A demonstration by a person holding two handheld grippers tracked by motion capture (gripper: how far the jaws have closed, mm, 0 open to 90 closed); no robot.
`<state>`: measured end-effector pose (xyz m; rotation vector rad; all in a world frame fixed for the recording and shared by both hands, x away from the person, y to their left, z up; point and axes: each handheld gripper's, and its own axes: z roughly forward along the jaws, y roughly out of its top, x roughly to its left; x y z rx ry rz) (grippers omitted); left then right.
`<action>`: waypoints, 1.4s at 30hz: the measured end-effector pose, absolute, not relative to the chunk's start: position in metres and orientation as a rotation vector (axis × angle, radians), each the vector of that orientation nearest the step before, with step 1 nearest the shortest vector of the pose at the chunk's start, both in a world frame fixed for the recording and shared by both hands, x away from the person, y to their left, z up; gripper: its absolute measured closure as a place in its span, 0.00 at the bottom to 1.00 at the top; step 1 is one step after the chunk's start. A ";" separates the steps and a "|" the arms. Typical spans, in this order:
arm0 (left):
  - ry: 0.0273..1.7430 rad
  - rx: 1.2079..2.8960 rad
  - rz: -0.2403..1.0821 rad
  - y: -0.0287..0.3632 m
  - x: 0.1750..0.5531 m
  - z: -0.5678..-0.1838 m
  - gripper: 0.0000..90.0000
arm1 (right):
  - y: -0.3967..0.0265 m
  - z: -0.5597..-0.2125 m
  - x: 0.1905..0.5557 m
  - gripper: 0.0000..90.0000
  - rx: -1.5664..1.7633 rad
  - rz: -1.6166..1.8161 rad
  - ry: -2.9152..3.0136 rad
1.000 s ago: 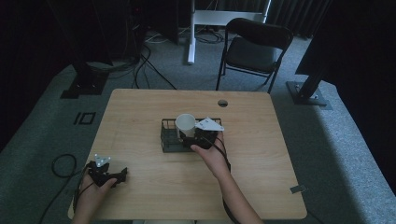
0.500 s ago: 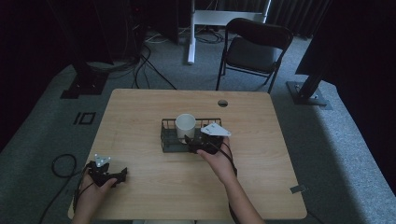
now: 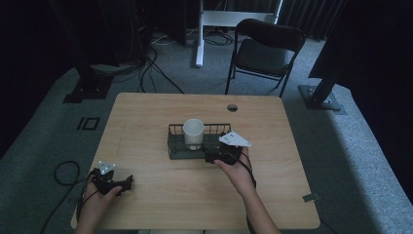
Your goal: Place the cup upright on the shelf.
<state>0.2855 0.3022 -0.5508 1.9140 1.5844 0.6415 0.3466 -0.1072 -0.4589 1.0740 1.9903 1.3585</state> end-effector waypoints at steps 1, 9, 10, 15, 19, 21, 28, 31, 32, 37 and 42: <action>1.584 1.914 0.642 0.302 0.286 -0.551 0.01 | -0.108 -0.459 0.346 0.14 1.067 1.351 1.994; 1.584 1.914 0.641 0.302 0.285 -0.551 0.01 | -0.124 -0.460 0.339 0.14 1.074 1.349 1.987; 1.584 1.913 0.641 0.302 0.285 -0.551 0.01 | -0.125 -0.460 0.338 0.14 1.075 1.347 1.985; 1.584 1.915 0.641 0.302 0.285 -0.551 0.01 | -0.137 -0.465 0.334 0.14 1.087 1.343 1.981; 1.583 1.917 0.641 0.302 0.285 -0.551 0.01 | -0.147 -0.471 0.330 0.14 1.105 1.353 1.974; 1.584 1.917 0.641 0.302 0.285 -0.551 0.01 | -0.153 -0.475 0.329 0.14 1.113 1.364 1.969; 1.583 1.918 0.641 0.302 0.285 -0.551 0.01 | -0.175 -0.488 0.323 0.14 1.137 1.337 1.964; 1.583 1.918 0.641 0.302 0.285 -0.551 0.01 | -0.184 -0.494 0.322 0.14 1.163 1.321 1.963; 1.584 1.917 0.641 0.302 0.285 -0.551 0.01 | -0.187 -0.496 0.322 0.14 1.169 1.313 1.966; 1.583 1.918 0.641 0.302 0.285 -0.551 0.01 | -0.201 -0.505 0.321 0.14 1.206 1.282 1.963; 1.583 1.918 0.641 0.302 0.285 -0.551 0.01 | -0.213 -0.512 0.320 0.14 1.242 1.265 1.954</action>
